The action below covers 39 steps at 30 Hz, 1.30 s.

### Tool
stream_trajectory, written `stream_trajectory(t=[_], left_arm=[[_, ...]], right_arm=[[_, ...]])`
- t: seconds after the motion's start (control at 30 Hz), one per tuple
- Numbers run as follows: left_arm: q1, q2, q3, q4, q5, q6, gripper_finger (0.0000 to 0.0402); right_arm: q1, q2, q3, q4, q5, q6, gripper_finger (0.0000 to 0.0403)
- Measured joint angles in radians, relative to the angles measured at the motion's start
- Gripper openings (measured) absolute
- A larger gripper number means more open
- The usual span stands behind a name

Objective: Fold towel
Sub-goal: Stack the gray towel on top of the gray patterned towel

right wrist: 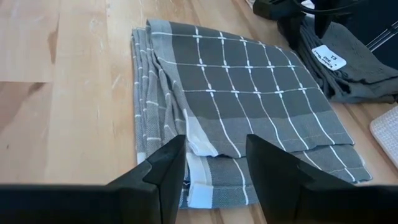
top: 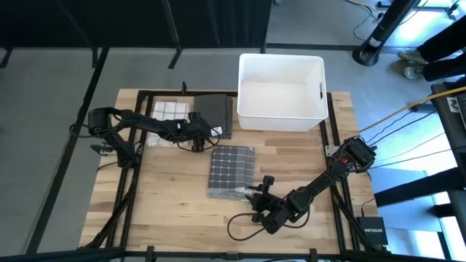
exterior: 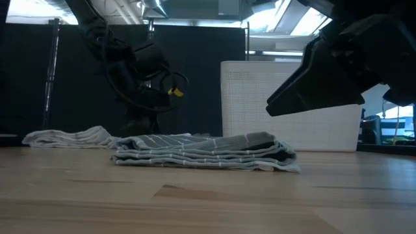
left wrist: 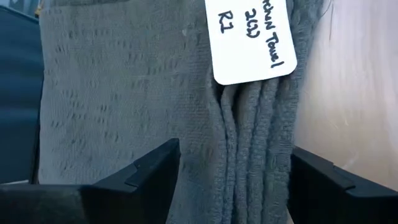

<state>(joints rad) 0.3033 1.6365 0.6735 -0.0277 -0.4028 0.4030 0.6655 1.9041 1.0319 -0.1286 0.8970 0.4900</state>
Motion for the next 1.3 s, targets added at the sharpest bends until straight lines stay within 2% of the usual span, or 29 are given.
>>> stream_trajectory(t=[0.13, 0.3, 0.6, 0.77, 1.3], left_arm=[[0.000, 0.007, 0.000, -0.002, 0.016, -0.003, 0.0225], [0.009, 0.053, 0.002, -0.001, 0.038, 0.006, 0.0174], [0.012, 0.070, -0.002, 0.043, 0.052, -0.005, 0.0022], [0.000, 0.053, -0.002, 0.034, 0.048, -0.063, 0.0022], [-0.173, -0.201, 0.102, -0.211, 0.055, -0.240, 0.0021]], right_arm=[[0.000, 0.000, 0.000, 0.000, 0.000, 0.000, 0.0172], [0.000, 0.000, 0.000, 0.001, 0.000, 0.001, 0.0172], [0.000, 0.000, 0.000, 0.000, 0.000, 0.002, 0.0172], [0.000, -0.001, 0.000, 0.001, 0.000, 0.003, 0.0172], [0.001, -0.001, 0.000, 0.024, -0.027, 0.014, 0.0172]])
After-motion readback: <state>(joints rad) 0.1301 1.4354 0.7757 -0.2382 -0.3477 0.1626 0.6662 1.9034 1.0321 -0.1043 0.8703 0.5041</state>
